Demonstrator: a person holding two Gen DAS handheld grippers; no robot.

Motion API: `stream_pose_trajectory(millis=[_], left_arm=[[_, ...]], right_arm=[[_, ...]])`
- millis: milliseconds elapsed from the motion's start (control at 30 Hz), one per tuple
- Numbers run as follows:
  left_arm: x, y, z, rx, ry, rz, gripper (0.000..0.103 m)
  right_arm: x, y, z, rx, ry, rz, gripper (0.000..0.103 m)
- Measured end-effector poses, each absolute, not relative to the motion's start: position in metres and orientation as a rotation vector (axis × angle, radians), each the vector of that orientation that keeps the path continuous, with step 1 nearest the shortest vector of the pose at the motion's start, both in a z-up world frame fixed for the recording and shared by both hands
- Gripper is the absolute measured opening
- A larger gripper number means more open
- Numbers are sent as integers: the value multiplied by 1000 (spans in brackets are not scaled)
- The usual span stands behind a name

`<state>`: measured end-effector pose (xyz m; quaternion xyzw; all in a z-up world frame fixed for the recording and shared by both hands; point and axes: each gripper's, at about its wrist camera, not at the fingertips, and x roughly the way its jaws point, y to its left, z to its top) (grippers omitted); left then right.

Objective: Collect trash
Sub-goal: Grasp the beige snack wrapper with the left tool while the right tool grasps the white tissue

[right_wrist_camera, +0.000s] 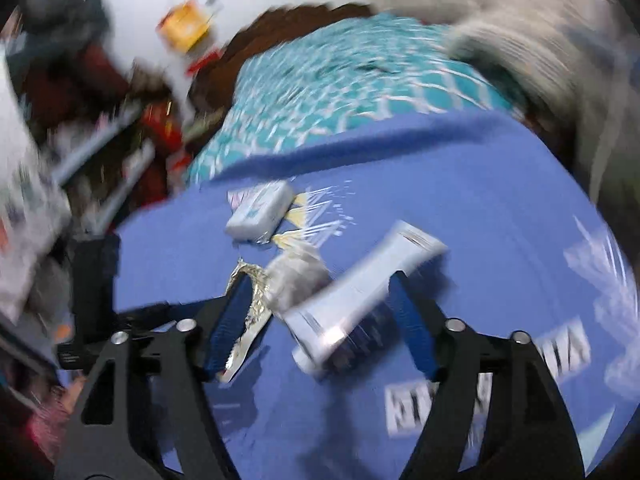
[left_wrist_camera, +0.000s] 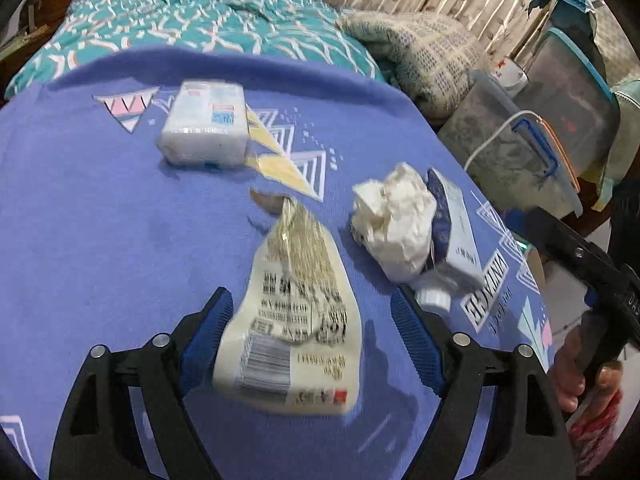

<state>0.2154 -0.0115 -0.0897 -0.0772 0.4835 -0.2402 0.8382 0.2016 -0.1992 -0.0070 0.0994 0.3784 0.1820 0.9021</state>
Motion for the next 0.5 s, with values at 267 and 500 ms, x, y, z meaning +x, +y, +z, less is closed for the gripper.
stream_pose_trajectory(millis=[267, 500], left_arm=[[197, 3, -92, -143, 1007, -512, 35], [149, 40, -91, -210, 1010, -524, 35]], right_arm=[[259, -145, -47, -44, 957, 388, 44], [195, -140, -29, 31, 852, 529, 40]])
